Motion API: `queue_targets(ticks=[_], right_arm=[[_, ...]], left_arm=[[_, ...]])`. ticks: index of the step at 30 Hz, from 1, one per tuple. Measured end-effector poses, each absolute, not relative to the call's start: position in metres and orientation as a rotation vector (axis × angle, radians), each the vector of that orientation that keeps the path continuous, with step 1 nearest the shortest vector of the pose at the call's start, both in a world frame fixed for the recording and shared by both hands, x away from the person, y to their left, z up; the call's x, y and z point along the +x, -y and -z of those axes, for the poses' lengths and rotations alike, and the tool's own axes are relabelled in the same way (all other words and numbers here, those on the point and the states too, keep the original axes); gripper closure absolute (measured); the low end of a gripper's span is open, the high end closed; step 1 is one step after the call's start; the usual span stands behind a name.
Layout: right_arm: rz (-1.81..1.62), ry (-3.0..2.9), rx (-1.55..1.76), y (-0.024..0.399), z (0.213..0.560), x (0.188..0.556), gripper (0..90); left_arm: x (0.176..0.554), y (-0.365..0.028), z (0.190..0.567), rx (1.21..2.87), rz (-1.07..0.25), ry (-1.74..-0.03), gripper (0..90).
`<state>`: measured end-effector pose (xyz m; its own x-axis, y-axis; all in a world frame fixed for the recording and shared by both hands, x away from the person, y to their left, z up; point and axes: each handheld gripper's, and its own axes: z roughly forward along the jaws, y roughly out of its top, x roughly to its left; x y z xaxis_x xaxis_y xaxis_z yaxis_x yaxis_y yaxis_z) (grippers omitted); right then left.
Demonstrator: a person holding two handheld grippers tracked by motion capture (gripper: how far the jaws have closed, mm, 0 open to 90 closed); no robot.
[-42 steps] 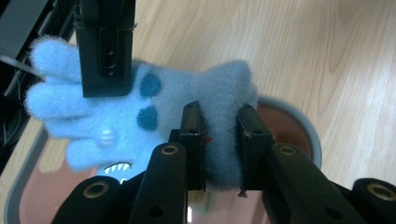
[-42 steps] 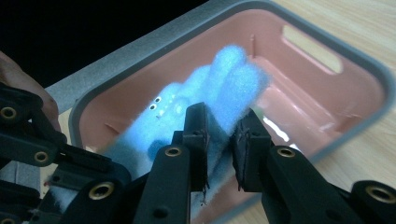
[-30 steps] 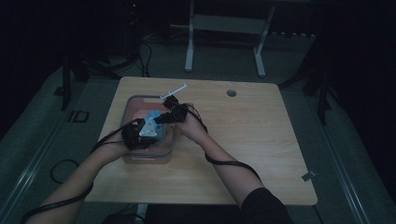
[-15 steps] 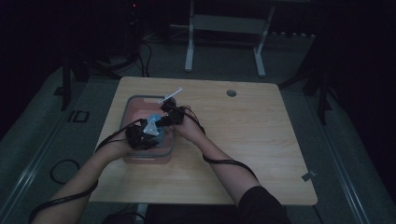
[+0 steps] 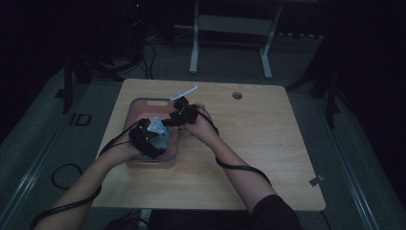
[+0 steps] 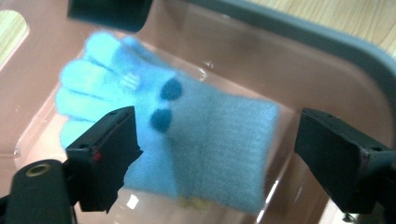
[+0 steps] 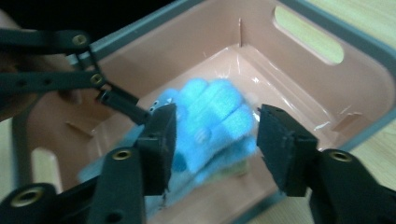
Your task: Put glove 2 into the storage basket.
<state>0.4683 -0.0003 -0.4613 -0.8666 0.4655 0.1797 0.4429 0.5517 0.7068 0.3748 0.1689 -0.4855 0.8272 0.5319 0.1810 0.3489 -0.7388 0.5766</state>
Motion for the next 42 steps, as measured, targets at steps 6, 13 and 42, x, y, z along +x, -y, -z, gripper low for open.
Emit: queue_targets(ticks=[6,13,42], right_arm=[[-1.305,-2.770,0.749,0.022,0.455,0.458,24.4],[-1.306,-2.767,0.711,0.046,0.458,0.450,18.8],[-1.267,-2.674,0.845,0.149,0.473,0.441,14.9]], left_arm=[[0.370,-0.161,0.472,2.403,-0.426,-0.641,2.2],[0.364,-0.143,0.459,2.312,-0.422,-0.612,2.2],[0.359,-0.054,0.462,2.285,-0.302,-0.462,2.2]])
